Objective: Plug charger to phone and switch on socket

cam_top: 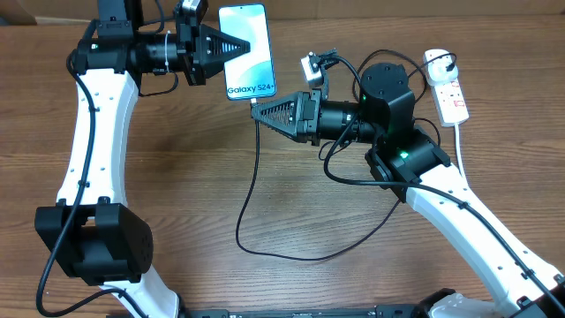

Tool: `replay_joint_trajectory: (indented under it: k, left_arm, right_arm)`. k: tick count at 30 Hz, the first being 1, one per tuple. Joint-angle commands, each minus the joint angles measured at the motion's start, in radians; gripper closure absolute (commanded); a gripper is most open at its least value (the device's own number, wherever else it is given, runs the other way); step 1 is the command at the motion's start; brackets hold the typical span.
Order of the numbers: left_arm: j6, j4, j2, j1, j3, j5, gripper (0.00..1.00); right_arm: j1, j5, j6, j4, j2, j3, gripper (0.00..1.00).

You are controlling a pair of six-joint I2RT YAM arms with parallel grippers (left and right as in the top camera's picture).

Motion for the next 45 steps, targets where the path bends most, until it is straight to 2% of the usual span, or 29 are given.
replay_joint_trajectory:
  k: [1, 45]
  left_arm:
    - [-0.002, 0.004, 0.002, -0.008, 0.010, 0.053, 0.96]
    - [0.006, 0.004, 0.002, -0.015, 0.010, 0.069, 0.96]
  right_arm:
    - [0.006, 0.003, 0.010, 0.007, 0.008, 0.020, 0.96]
    - [0.005, 0.010, 0.011, 0.016, 0.008, 0.020, 0.96]
